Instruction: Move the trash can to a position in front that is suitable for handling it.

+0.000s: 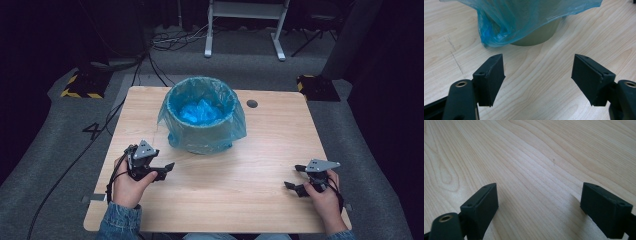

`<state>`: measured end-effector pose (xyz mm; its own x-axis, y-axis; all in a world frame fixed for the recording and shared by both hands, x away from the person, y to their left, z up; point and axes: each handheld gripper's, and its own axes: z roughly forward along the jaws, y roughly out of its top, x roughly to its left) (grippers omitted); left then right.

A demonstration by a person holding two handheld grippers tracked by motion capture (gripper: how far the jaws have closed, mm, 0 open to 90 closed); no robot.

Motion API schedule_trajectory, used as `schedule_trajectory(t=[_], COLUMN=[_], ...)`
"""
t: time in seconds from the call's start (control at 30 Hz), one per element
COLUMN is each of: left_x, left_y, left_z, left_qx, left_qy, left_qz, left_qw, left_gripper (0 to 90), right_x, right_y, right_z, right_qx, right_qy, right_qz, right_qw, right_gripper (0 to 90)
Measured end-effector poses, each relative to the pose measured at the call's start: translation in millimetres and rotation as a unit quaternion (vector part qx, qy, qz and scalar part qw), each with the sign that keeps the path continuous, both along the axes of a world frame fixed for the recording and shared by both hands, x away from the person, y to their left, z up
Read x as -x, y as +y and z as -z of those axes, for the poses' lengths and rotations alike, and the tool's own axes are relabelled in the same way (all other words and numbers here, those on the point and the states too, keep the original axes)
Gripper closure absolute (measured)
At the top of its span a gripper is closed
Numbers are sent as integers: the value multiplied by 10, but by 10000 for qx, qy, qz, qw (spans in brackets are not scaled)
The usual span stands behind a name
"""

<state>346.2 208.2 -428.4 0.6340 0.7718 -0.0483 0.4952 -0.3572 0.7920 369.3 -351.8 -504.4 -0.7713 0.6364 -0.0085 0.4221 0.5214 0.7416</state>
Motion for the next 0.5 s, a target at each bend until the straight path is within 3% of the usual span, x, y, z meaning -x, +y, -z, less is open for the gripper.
schedule_trajectory(t=[0.2,0.5], left_x=[-29,-115], left_y=[20,-8], left_z=[-169,-377], left_qx=[165,146], left_qy=[-215,-449], left_qz=[-44,31], left_qw=[9996,9989], left_gripper=[254,249], right_x=[-2,0], right_y=[0,0], right_z=[0,0], right_qx=[-5,0], right_qy=[11,-2], right_qz=[2,-1], right_qw=[10000,10000], right_gripper=[144,144])
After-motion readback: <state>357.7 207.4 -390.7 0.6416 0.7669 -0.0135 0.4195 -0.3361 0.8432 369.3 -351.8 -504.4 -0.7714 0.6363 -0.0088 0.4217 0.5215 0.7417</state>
